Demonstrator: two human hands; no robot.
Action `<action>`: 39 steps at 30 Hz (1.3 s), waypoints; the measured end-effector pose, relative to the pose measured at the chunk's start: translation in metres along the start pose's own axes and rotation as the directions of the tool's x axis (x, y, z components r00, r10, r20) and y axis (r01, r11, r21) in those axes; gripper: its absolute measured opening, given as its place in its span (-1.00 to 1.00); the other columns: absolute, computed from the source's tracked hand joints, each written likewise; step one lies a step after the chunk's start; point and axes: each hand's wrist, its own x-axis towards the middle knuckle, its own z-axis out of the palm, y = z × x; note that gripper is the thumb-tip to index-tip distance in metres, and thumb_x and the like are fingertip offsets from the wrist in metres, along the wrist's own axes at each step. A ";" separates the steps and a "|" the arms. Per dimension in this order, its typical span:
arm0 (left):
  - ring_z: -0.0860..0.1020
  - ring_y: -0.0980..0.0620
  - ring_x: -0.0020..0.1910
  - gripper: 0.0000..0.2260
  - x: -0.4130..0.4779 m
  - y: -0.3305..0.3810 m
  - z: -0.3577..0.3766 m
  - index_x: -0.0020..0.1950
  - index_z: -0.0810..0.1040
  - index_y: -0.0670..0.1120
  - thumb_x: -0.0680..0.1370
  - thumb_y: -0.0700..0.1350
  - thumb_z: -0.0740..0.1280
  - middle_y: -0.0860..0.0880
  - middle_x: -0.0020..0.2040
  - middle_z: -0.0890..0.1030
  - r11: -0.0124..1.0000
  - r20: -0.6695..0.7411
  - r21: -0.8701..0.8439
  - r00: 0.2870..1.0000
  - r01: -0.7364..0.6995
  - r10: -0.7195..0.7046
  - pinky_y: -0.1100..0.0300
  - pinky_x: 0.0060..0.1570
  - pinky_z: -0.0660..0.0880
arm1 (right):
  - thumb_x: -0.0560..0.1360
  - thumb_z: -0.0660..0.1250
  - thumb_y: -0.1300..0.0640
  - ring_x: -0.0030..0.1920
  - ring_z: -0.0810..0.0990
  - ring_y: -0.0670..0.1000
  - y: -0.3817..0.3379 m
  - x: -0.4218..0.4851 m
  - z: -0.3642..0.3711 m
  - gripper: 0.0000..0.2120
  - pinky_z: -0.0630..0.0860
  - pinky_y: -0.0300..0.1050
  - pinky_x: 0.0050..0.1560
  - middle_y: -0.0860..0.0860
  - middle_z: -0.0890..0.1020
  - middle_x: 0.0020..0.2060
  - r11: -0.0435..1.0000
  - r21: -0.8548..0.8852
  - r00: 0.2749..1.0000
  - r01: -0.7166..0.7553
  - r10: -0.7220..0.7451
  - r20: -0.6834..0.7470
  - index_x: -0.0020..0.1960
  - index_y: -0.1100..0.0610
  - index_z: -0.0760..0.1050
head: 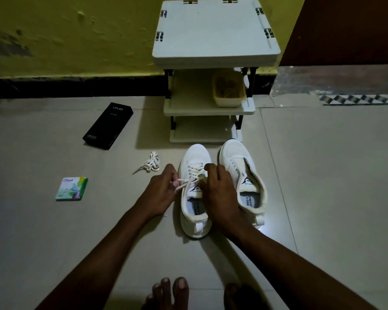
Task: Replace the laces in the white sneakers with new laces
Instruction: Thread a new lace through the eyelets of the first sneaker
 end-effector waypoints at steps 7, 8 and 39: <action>0.63 0.18 -0.19 -0.88 -0.009 0.015 0.003 0.11 0.40 0.01 0.65 -0.19 0.28 0.07 -0.20 0.68 0.961 -0.198 -0.275 0.976 0.037 -0.095 0.19 -0.20 0.55 | 0.35 0.45 0.35 -0.12 0.49 0.18 -0.003 0.001 -0.004 -0.53 0.43 -0.02 -0.22 0.14 0.50 -0.05 1.000 -0.012 1.000 0.007 -0.007 -0.006 0.19 0.14 0.37; 0.63 0.17 -0.13 -0.88 -0.009 0.016 0.000 0.08 0.45 0.02 0.63 -0.19 0.32 0.08 -0.17 0.68 0.963 -0.255 -0.269 0.965 -0.003 -0.068 0.11 -0.10 0.58 | 0.36 0.45 0.33 -0.11 0.49 0.19 -0.002 0.001 -0.004 -0.54 0.45 -0.01 -0.21 0.15 0.50 -0.05 1.000 -0.017 1.000 0.011 -0.011 -0.004 0.19 0.15 0.38; 0.60 0.23 -0.20 -0.96 -0.027 -0.004 -0.026 -0.11 0.75 -0.04 0.53 -0.15 0.49 0.12 -0.23 0.64 0.971 -0.385 -0.200 0.901 0.129 -0.199 0.35 -0.17 0.43 | 0.49 0.44 0.20 -0.22 0.66 -0.10 -0.017 0.054 -0.049 -0.80 0.60 -0.11 -0.10 -0.07 0.67 -0.25 0.838 0.477 0.964 -0.264 0.213 0.161 0.11 0.08 0.59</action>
